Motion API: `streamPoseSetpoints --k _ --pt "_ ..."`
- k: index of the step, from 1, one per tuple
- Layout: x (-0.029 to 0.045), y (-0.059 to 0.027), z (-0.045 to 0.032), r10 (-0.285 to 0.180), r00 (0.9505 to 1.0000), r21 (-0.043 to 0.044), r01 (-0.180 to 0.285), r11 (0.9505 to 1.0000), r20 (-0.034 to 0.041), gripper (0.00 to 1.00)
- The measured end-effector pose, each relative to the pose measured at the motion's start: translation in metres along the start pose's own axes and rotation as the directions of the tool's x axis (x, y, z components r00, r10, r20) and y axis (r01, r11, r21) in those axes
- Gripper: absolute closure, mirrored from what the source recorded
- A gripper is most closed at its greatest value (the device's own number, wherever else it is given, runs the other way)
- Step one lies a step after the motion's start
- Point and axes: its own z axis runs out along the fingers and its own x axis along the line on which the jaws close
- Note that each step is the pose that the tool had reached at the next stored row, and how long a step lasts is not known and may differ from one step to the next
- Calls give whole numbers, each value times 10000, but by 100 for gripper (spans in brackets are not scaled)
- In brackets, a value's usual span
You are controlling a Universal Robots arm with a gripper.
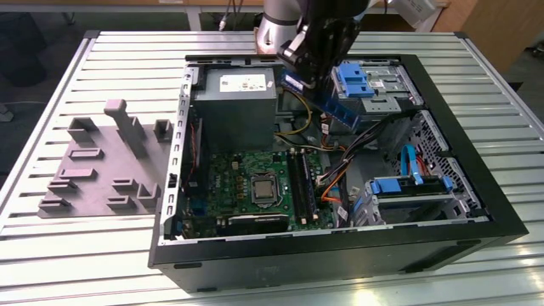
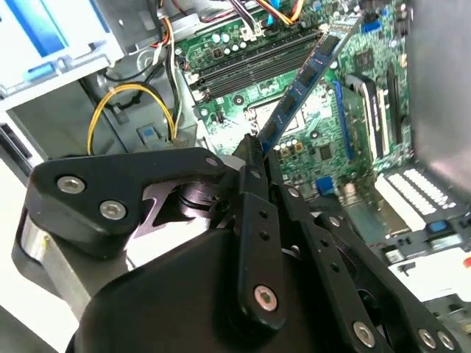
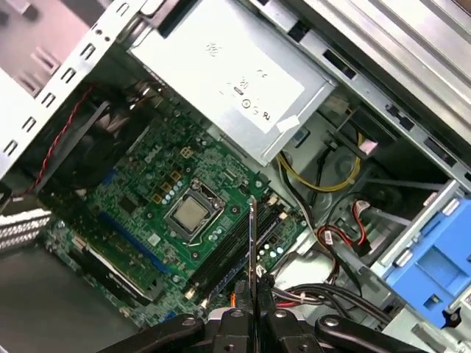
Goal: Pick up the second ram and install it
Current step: 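Insert the second ram into the second slot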
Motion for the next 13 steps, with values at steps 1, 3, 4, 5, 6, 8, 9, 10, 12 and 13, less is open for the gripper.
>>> streamPoseSetpoints --k 1,3,4,5,6,8,9,10,12,13 --pt "0 0 2 180 9998 -6 -180 9998 -5 86" --pt "0 0 5 555 9985 -19 -555 9985 -15 86" --pt "0 0 7 735 9973 -25 -735 9973 -20 86" --pt "0 0 9 913 9958 -30 -913 9958 -26 86" --pt "-1 0 11 1092 9940 -37 -1093 9940 -30 86" --pt "-1 0 15 1448 9895 -47 -1448 9894 -41 86" --pt "-1 1 17 1627 9867 -53 -1628 9867 -47 86" --pt "-1 1 19 1813 9834 -58 -1813 9834 -53 86" --pt "-1 1 23 2166 9762 -68 -2167 9762 -65 86" --pt "-1 1 25 2341 9722 -73 -2341 9722 -70 86"
